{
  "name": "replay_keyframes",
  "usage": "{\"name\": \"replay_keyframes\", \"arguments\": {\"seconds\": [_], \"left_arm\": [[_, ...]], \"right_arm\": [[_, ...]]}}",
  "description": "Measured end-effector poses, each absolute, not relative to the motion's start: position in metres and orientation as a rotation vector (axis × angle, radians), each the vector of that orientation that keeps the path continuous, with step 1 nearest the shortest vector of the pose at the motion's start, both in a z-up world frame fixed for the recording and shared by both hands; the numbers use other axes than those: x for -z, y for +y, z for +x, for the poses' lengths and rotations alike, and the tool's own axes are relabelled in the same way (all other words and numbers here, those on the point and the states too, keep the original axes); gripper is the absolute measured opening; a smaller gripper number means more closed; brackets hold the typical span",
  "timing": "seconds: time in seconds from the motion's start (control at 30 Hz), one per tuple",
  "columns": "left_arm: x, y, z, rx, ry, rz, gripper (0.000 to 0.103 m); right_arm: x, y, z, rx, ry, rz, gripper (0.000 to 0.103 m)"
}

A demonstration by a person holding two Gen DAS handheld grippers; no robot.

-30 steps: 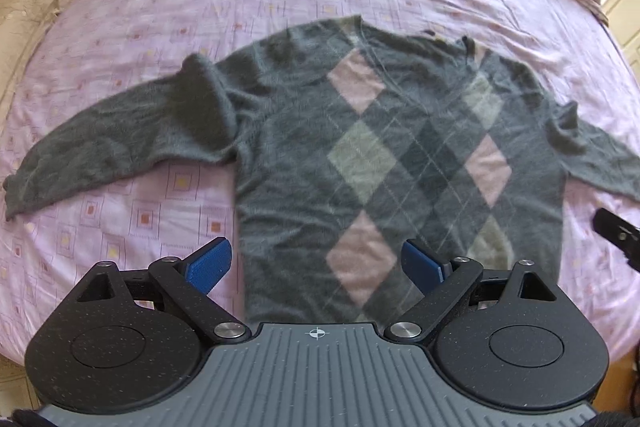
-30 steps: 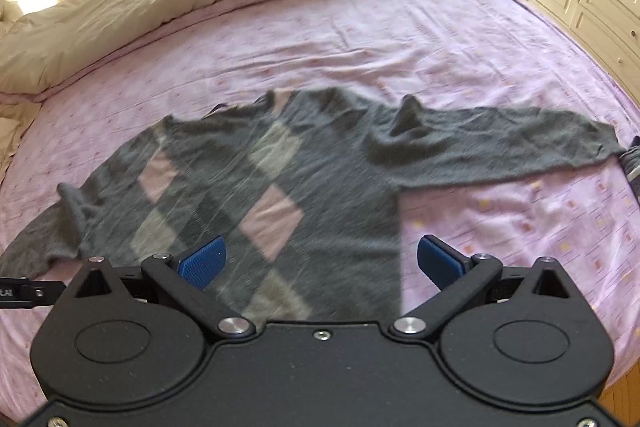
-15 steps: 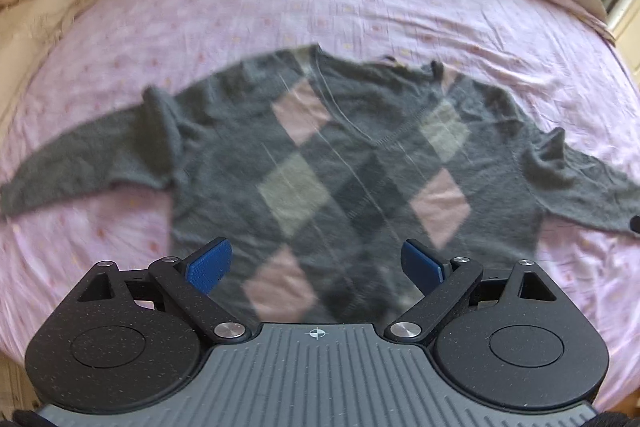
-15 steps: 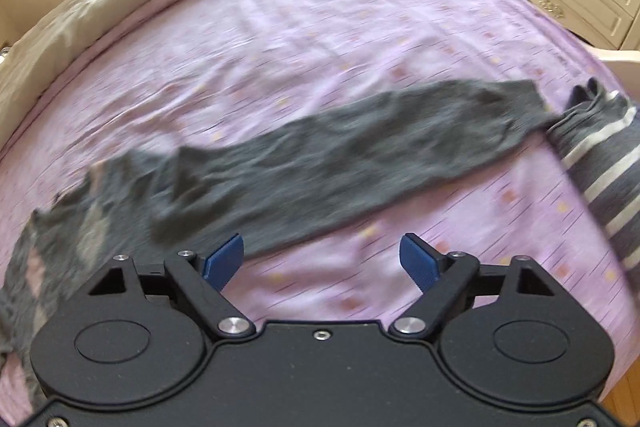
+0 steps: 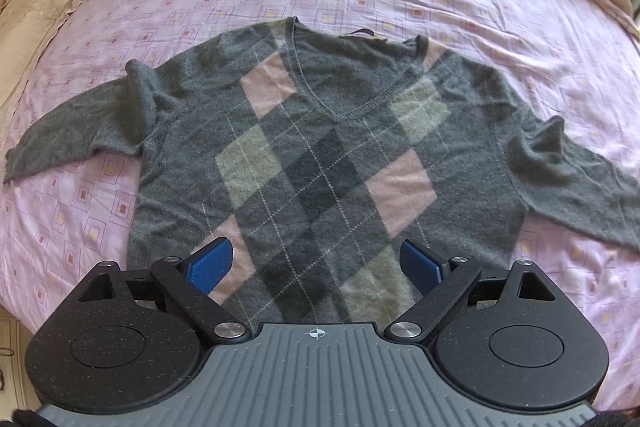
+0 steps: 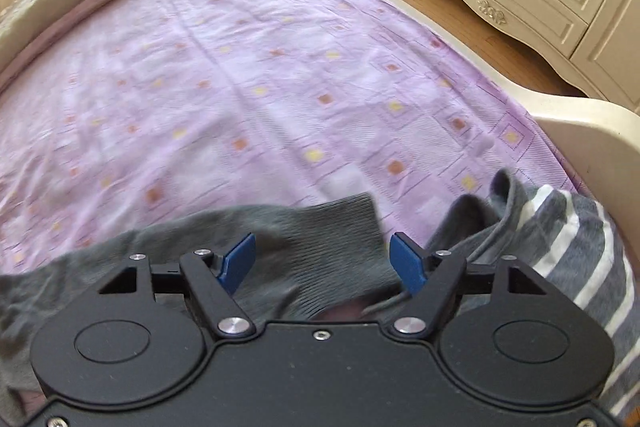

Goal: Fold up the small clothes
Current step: 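Grasp the sweater sleeve cuff with the right gripper and lift it, then carry the sleeve across the sweater body and release it with the right gripper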

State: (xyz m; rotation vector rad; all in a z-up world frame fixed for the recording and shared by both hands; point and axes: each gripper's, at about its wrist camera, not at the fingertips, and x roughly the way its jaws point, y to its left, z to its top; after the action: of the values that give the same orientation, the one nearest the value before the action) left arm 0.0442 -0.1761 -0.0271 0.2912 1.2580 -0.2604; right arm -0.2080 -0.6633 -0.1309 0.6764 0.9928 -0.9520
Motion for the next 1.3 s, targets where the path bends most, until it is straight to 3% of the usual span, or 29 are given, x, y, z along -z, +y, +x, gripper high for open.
{"name": "replay_keyframes", "arguments": {"seconds": [0.2,0.27,0.3,0.33,0.4,0.7,1.0,1.3], "left_arm": [[0.026,-0.182,0.041,0.238,1.263,0.319,0.091],[0.026,-0.182,0.042,0.23,1.263,0.329,0.091],[0.027,-0.182,0.042,0.229,1.263,0.332,0.091],[0.028,-0.181,0.042,0.228,1.264,0.335,0.091],[0.03,-0.179,0.044,0.23,1.27,0.342,0.091],[0.036,-0.154,0.059,0.294,1.25,0.369,0.091],[0.042,-0.083,0.096,0.383,1.238,0.351,0.091],[0.045,0.018,0.143,0.325,1.211,0.314,0.091]], "right_arm": [[0.162,-0.681,-0.217,0.881,1.021,0.758,0.085],[0.161,-0.679,-0.216,0.871,1.014,0.747,0.08],[0.159,-0.677,-0.216,0.864,1.006,0.741,0.065],[0.157,-0.677,-0.216,0.857,0.995,0.739,0.057],[0.151,-0.675,-0.216,0.859,0.978,0.752,0.015],[0.083,-0.619,-0.185,0.799,0.857,0.717,0.013],[-0.015,-0.47,-0.063,0.559,0.746,0.656,0.013],[-0.004,-0.295,0.088,0.23,0.783,0.64,0.013]]}}
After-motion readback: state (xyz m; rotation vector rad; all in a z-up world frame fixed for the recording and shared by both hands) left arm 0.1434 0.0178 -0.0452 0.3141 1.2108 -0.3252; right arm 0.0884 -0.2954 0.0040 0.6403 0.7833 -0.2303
